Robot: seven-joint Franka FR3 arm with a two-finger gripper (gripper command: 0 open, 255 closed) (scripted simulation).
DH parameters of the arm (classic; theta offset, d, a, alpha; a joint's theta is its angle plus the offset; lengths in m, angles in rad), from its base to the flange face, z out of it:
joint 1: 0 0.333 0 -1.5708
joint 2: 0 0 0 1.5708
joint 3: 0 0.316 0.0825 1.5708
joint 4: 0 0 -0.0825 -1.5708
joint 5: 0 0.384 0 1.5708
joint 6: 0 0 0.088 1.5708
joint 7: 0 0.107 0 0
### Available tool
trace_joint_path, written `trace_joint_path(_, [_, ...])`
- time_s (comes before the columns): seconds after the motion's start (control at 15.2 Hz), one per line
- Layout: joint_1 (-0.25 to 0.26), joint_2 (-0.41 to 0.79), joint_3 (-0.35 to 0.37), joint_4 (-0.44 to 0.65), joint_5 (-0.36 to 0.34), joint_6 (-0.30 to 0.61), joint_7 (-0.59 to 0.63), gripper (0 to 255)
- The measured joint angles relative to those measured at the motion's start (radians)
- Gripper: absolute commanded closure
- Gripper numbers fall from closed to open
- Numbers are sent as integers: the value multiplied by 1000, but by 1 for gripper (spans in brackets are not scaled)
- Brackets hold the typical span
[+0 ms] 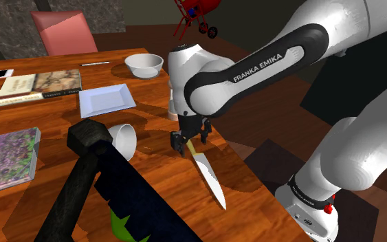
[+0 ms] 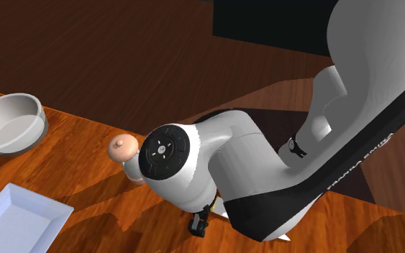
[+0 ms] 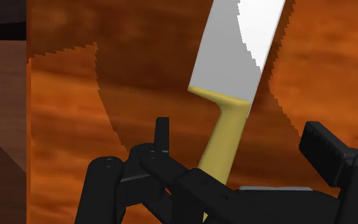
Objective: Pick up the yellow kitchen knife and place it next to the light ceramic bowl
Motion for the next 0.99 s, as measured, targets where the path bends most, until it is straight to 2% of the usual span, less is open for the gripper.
trace_joint_path(0.53, [1, 12, 3, -12, -3, 23, 4, 0])
trace_joint_path(0.59, [1, 12, 3, -12, -3, 23, 4, 255])
trace_joint_path(0.99, [1, 12, 3, -12, -3, 24, 4, 255])
